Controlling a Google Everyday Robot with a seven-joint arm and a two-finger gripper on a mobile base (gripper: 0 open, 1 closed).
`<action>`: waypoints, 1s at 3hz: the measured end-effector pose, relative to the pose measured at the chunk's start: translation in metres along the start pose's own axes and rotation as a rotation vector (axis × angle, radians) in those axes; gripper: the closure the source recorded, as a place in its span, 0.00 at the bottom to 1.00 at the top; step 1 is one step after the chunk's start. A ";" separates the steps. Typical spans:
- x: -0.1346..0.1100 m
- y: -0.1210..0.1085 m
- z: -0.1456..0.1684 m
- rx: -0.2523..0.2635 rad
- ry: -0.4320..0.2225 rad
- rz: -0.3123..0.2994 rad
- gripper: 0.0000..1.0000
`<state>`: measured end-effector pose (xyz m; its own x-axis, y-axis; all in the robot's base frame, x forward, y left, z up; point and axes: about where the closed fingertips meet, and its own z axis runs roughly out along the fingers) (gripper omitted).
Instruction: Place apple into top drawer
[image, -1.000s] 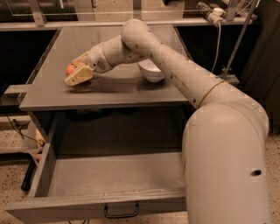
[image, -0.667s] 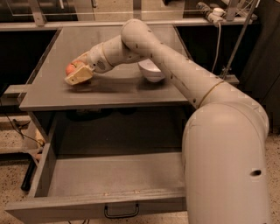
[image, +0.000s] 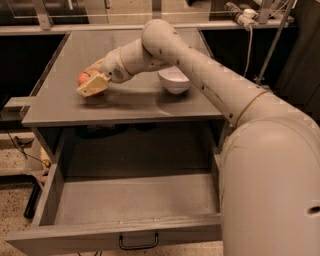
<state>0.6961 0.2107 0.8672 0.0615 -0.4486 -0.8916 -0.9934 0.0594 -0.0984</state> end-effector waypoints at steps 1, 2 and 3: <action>-0.009 0.024 -0.033 0.061 0.015 0.044 1.00; -0.010 0.062 -0.066 0.121 0.035 0.100 1.00; -0.009 0.101 -0.090 0.168 0.055 0.143 1.00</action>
Offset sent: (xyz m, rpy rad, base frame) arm -0.1261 -0.0911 0.0348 -0.0510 0.0778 -0.2592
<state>0.5868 0.1407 0.9050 -0.0883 -0.4726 -0.8768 -0.9612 0.2712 -0.0494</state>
